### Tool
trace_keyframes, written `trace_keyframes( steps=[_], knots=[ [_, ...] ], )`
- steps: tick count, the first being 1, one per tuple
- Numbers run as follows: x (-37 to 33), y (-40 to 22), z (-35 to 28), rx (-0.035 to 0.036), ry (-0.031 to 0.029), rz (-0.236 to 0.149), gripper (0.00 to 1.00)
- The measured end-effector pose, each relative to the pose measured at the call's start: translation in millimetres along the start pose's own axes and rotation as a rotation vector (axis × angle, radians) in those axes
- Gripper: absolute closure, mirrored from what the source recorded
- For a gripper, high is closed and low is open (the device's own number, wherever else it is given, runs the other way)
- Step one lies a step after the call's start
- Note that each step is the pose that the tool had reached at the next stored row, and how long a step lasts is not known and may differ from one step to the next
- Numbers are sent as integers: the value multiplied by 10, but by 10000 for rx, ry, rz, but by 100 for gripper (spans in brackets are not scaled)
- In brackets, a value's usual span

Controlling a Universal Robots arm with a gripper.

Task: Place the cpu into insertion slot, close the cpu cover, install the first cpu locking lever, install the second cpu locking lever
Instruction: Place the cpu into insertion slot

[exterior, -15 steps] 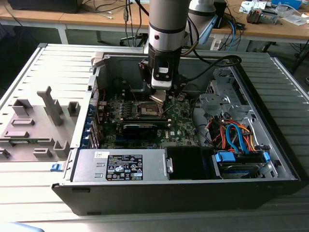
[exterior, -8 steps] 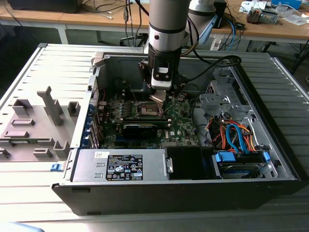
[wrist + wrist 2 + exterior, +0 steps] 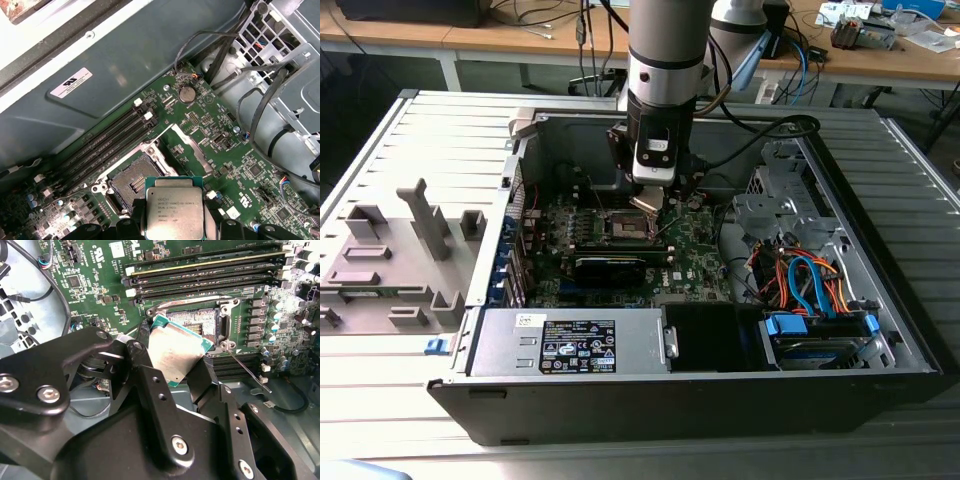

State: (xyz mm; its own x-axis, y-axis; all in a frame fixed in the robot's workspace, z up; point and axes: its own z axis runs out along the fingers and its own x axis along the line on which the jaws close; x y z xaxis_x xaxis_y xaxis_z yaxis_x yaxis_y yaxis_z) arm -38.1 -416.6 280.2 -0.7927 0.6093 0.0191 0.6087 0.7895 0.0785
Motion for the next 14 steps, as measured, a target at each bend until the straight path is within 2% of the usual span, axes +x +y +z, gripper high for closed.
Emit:
trace_keyframes(
  steps=[14],
  knots=[
    [0, 0, 0, -2, -11, 138, 45]
  ],
)
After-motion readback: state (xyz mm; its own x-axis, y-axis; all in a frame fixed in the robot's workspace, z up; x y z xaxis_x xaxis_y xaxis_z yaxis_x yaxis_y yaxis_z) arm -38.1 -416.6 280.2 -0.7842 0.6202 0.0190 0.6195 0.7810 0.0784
